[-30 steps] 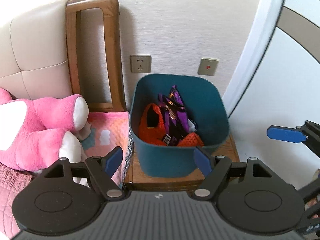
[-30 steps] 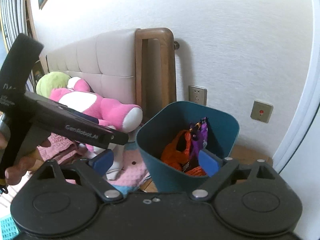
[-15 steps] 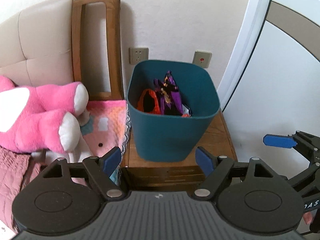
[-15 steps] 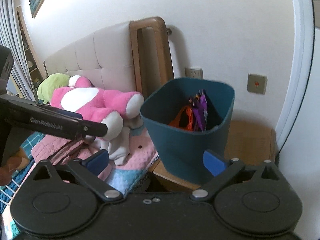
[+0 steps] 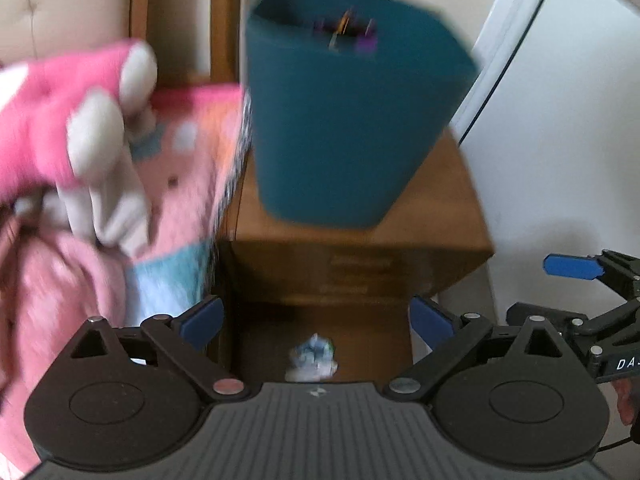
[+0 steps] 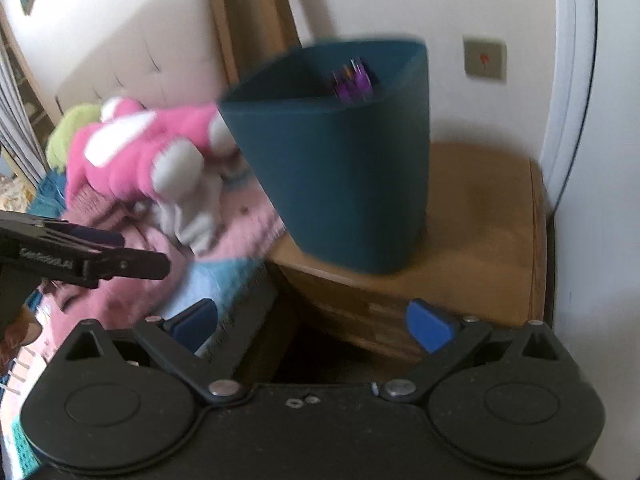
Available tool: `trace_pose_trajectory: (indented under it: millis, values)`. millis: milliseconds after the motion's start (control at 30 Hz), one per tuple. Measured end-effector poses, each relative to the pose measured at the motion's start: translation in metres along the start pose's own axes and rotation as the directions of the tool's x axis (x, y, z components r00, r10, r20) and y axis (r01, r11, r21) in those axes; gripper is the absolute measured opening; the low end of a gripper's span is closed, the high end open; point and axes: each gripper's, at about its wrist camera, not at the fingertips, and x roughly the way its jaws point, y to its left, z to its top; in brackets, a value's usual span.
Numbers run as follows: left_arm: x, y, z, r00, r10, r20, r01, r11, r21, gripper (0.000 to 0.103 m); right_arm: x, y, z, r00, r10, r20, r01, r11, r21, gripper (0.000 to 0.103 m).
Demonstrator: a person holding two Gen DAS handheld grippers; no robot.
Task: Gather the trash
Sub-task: 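Withdraw both tools from the wastebasket and lower them to the white-green packet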
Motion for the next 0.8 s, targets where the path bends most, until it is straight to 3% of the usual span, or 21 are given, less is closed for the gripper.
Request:
trace_pose_trajectory:
  millis: [200,433,567,800]
  values:
    - [0.090,0.008,-0.038,0.993,0.051,-0.109,-0.053,0.998,-0.018,0.100,0.067,-0.026,-0.054,0.994,-0.030,-0.102,0.031,0.999,0.011,0.102]
    - [0.198,0.013,-0.085,0.978,0.049,-0.205,-0.053,0.998,-0.016,0.100,0.157,-0.044,-0.125,0.976,-0.060,-0.209,0.063,0.998,0.009,0.101]
    - [0.260,0.010,-0.109,0.963,0.096,-0.250,-0.094,0.995,0.020,0.100,0.210,-0.054,-0.166,0.961,-0.066,-0.270,0.067,0.998,-0.005,0.098]
    - [0.383,0.010,-0.150,0.927,0.062,-0.369,-0.048,0.998,0.047,0.100,0.312,-0.077,-0.239,0.933,-0.044,-0.356,0.060,0.998,0.034,0.094]
